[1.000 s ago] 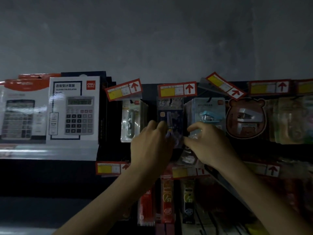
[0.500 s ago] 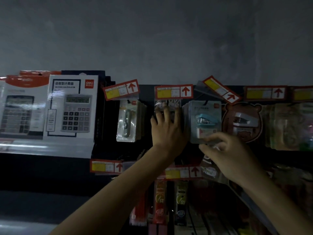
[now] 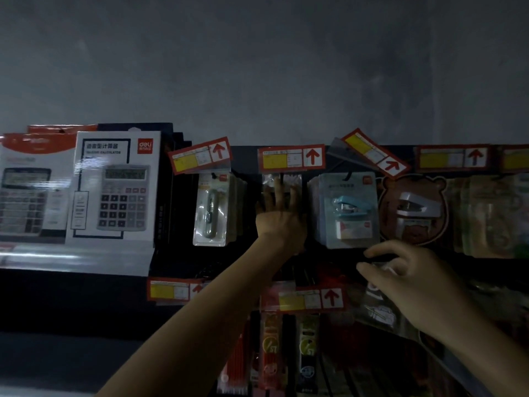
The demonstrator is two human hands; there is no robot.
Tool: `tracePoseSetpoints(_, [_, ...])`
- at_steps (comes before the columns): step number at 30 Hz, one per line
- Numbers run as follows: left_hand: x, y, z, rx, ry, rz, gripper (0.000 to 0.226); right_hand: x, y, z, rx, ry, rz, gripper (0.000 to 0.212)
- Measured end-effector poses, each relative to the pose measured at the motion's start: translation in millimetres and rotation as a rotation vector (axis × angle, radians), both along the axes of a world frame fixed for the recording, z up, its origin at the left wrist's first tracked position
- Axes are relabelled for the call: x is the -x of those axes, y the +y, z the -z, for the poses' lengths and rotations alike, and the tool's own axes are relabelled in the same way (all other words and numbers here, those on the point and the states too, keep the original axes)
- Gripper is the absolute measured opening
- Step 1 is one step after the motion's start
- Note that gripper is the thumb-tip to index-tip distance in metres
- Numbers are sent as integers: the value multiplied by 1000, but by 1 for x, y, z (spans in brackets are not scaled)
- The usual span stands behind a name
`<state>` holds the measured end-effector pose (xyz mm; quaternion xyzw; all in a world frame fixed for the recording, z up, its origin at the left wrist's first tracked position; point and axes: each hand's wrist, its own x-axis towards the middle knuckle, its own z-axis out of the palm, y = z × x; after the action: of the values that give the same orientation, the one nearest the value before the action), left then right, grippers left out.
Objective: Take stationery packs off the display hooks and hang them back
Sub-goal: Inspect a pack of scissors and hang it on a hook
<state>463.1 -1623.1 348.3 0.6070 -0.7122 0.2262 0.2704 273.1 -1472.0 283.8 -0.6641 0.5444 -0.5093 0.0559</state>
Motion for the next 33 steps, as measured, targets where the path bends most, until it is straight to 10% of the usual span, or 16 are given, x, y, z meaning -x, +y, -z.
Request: tracePoseSetpoints(33, [-21, 77, 62, 18, -135, 198, 56, -21, -10, 10, 7, -11, -37, 13])
